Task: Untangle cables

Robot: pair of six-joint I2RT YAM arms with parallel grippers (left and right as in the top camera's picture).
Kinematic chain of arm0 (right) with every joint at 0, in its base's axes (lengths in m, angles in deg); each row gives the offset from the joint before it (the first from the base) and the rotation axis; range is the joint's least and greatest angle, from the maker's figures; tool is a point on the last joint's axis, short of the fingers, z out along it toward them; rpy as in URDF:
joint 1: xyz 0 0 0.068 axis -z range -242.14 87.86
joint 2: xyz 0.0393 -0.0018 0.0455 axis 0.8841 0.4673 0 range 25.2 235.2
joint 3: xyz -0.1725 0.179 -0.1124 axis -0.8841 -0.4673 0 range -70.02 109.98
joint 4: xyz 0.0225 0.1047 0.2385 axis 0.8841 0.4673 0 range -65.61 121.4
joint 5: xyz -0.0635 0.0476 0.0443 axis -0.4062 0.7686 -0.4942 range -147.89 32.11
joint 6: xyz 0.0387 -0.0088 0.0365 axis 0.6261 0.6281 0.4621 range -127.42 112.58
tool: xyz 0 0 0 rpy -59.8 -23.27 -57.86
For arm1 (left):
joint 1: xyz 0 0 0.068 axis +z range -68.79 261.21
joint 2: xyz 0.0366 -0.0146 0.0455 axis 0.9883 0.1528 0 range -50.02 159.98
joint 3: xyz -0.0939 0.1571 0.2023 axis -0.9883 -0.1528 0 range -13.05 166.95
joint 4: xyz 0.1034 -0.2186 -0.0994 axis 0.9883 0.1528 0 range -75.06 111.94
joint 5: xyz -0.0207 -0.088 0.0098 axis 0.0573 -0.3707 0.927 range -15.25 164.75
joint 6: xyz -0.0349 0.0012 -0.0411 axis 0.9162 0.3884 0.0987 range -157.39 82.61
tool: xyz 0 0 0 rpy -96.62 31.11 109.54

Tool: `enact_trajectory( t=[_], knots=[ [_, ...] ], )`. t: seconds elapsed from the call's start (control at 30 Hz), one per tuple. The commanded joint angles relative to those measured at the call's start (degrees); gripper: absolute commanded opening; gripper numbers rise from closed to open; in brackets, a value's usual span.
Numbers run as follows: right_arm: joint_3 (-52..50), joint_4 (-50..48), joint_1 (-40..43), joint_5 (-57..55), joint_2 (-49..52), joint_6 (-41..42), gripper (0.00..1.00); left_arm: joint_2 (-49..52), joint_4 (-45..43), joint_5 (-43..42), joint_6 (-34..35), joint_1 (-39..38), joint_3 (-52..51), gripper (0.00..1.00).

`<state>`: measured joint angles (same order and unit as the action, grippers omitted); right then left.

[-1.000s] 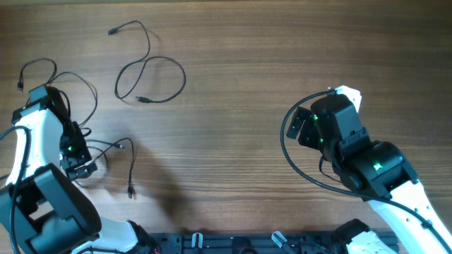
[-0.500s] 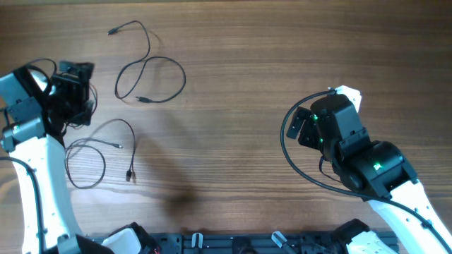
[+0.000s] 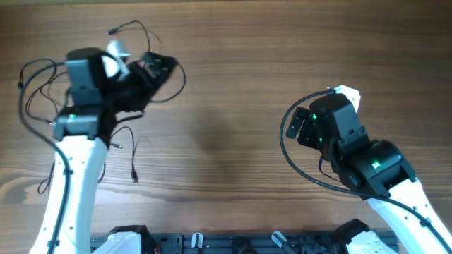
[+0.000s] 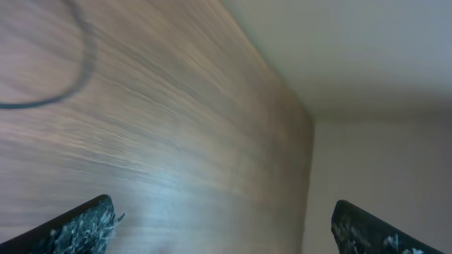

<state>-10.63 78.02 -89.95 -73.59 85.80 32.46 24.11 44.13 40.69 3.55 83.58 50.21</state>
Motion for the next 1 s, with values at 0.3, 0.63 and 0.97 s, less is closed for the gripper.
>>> enact_trajectory(
  t=[0.3, 0.63, 0.97],
  knots=[
    [-0.04, -0.04, 0.13, -0.96, 1.14, 0.72, 1.0, -18.45, 6.23, 33.94, -12.22, -7.34, 0.28, 1.0],
    [-0.04, -0.15, 0.13, -0.96, 2.97, 0.74, 1.0, -41.05, 15.8, 47.65, -12.24, -7.34, 0.28, 1.0],
    [-0.04, -0.2, 0.13, -0.96, 4.15, 0.7, 1.0, -45.62, 33.09, 47.63, -12.24, -7.37, 0.28, 1.0]
  ],
)
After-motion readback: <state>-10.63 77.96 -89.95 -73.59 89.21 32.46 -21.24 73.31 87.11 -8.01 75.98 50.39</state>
